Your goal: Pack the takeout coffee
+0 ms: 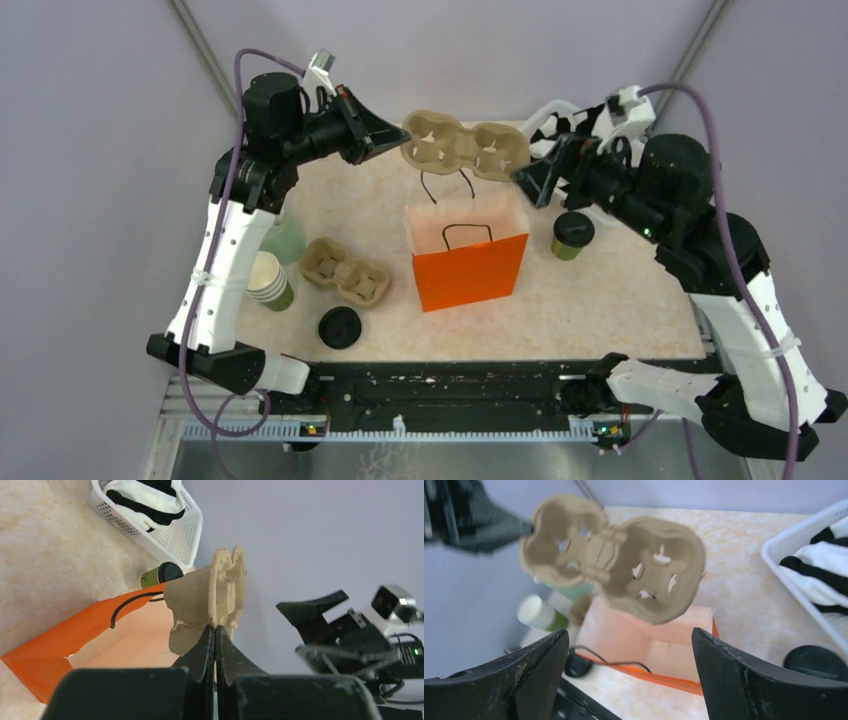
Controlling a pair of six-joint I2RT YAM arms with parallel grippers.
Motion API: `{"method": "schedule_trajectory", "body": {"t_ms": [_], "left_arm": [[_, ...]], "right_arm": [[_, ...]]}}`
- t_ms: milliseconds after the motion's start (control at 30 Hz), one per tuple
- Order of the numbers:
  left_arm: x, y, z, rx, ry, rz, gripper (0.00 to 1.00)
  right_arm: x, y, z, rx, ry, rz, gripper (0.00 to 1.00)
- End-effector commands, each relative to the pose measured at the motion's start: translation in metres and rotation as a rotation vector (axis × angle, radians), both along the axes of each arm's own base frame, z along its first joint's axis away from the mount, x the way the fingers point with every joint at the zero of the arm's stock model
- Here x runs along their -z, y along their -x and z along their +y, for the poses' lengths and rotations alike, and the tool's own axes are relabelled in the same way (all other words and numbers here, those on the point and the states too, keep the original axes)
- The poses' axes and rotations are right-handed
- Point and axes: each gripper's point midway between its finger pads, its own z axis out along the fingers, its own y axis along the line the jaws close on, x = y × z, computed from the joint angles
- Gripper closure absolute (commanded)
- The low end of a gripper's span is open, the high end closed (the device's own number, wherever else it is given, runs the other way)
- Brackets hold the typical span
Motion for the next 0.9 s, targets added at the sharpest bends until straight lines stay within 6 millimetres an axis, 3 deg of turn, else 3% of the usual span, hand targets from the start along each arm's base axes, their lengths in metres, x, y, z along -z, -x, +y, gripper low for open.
{"method": "schedule_trajectory", "body": {"t_ms": [0, 67, 133, 200, 400, 600, 867], "left_arm": [[-0.032, 0.017, 0.005, 0.010, 0.068, -0.099, 1.00], [-0.030, 0.020, 0.006, 0.016, 0.080, -0.090, 1.00], [-0.028, 0.024, 0.006, 0.018, 0.096, -0.080, 1.00], [-0.027, 0.028, 0.007, 0.020, 0.113, -0.074, 1.00], [-0.028, 0.033, 0.009, 0.025, 0.136, -0.072, 1.00], [-0.031, 0.034, 0.012, 0.026, 0.139, -0.078, 1.00], [-0.030, 0.035, 0.013, 0.042, 0.142, -0.076, 1.00]], "right_arm": [[-0.024, -0.017, 0.014, -0.016, -0.403, 0.230, 0.11], [-0.028, -0.025, 0.012, -0.082, -0.527, 0.279, 0.15], [-0.027, -0.031, 0.009, -0.172, -0.649, 0.341, 0.25], [-0.037, -0.032, 0.006, -0.245, -0.721, 0.303, 0.29], [-0.024, -0.032, 0.009, -0.287, -0.742, 0.343, 0.35], [-0.014, -0.033, 0.008, -0.280, -0.786, 0.363, 0.61], [-0.015, -0.036, 0.006, -0.278, -0.858, 0.347, 0.88]]}}
